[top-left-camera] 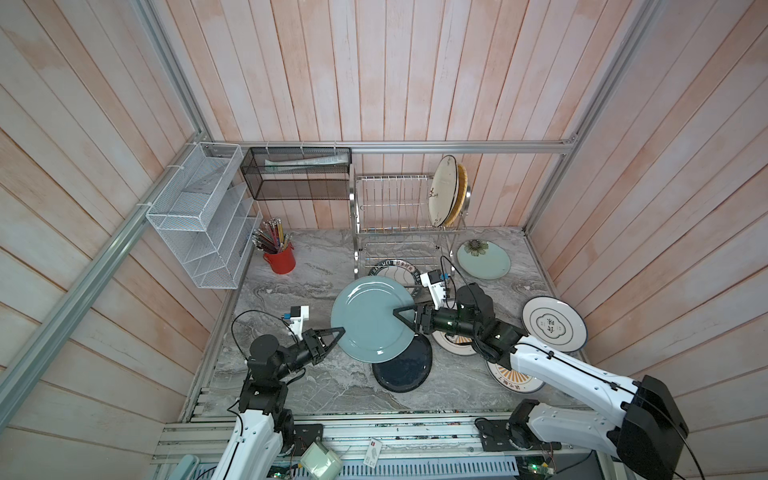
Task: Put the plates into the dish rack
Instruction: 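Grasp the green plate rim with the right gripper while the left releases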
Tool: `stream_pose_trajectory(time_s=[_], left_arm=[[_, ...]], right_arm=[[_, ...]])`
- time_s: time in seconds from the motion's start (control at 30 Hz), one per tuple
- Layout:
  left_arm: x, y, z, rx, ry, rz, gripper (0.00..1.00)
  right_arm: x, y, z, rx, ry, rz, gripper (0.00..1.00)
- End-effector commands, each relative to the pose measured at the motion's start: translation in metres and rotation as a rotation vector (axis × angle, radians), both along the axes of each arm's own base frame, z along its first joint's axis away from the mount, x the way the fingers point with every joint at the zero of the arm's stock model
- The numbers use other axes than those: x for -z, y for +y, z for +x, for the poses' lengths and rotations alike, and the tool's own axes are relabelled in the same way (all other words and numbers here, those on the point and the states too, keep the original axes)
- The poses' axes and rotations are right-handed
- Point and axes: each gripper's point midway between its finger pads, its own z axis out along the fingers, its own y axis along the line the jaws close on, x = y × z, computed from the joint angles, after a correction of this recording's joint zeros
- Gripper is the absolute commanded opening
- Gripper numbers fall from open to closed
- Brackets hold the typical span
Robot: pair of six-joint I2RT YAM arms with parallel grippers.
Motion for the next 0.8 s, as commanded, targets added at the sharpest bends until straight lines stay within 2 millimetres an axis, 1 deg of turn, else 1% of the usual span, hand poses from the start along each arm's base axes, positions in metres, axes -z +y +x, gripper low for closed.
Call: stream_pose_trajectory(time_s=[0.0,0.1,0.27,0.4,0.47,0.53,0.57,0.73,0.77], left_arm=[[-0.045,-0.001,0.004,-0.019,-0.199,-0.014,0.00],[-0.043,-0.002,0.006,-0.020,-0.198,-0.011,0.00],[-0.043,-0.003,0.007,-0.021,-0.199,-0.001,0.00],[-0.040,-0.002,0.009,-0.025,-0.198,0.019,0.00],[-0.035,-0.002,0.010,-0.030,-0.200,0.046,0.00],[-0.030,-0.001,0.012,-0.036,-0.196,0.065,0.00],[-0.030,-0.002,0.012,-0.033,-0.199,0.065,0.00],[-0.033,-0.002,0.013,-0.031,-0.218,0.070,0.00],[-0.035,-0.002,0.013,-0.030,-0.227,0.071,0.05]], right_arm=[[-0.019,0.004,-0.004,-0.019,-0.011,0.070,0.51],[-0.018,0.003,-0.005,-0.014,0.001,0.077,0.43],[-0.016,0.002,-0.006,-0.009,0.017,0.081,0.36],[-0.015,0.001,-0.008,-0.010,0.028,0.087,0.27],[-0.015,0.000,-0.008,-0.001,0.031,0.095,0.16],[-0.016,-0.002,-0.008,0.005,0.031,0.104,0.07],[-0.018,-0.002,-0.009,0.007,0.033,0.112,0.00],[-0.031,-0.009,-0.010,0.029,-0.001,0.138,0.00],[-0.032,-0.013,-0.009,0.050,-0.004,0.138,0.00]])
